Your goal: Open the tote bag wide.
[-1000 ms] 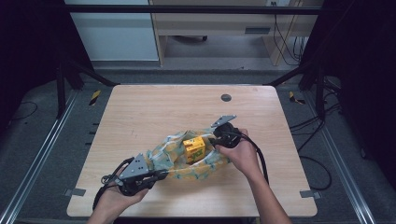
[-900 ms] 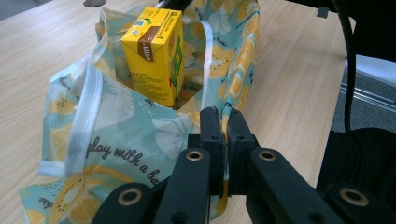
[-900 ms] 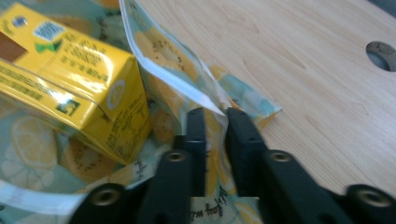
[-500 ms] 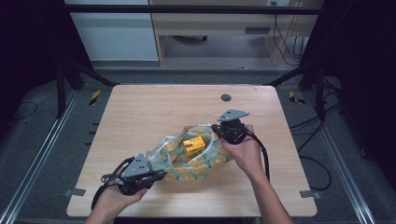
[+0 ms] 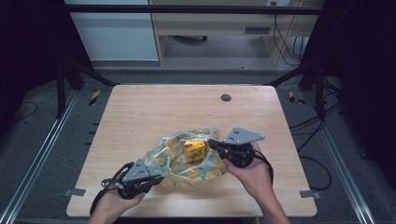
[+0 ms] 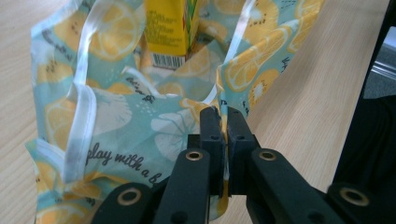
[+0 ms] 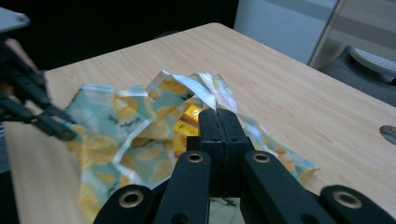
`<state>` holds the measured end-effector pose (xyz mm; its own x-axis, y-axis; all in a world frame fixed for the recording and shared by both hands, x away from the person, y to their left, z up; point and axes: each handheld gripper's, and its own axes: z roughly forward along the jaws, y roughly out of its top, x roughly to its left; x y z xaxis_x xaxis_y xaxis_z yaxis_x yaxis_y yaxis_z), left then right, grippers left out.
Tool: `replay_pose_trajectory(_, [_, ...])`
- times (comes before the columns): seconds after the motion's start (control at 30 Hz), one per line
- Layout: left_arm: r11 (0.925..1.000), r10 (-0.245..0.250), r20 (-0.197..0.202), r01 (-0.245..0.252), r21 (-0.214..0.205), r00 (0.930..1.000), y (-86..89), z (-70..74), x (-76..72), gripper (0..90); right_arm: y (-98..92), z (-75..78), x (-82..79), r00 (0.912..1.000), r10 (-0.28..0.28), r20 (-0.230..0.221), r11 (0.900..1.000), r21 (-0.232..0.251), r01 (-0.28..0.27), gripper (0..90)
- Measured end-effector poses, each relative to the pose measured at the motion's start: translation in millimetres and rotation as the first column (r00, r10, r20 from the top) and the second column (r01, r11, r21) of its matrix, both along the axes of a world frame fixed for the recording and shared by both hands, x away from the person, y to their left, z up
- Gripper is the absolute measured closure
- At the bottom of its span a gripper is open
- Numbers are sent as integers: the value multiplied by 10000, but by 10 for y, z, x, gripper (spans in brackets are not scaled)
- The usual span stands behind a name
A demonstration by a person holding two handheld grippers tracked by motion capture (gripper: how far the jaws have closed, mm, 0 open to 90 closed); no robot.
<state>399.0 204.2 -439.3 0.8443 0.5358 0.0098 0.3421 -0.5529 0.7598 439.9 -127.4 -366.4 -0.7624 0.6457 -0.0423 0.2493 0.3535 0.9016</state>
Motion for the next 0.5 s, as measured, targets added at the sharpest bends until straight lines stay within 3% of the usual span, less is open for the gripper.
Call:
replay_pose_trajectory(0.1, [9999,120,-140,-119,111,9998,15,-73,20,882,-94,-73,-162,9995,284,-134,9995,136,-282,900])
replay_pose_trajectory(0.23, [9995,250,-187,-246,222,9995,14,-134,38,882,-172,-211,-273,9982,426,-419,9990,-114,-431,900])
replay_pose_trajectory(0.37, [9992,339,-273,-333,211,9991,21,-170,50,882,-227,-349,-316,9968,408,-694,9986,-314,-430,900])
replay_pose_trajectory(0.5, [9988,393,-431,-379,318,9983,32,-227,63,882,-266,-569,-352,9912,444,-1245,9960,-713,-535,900])
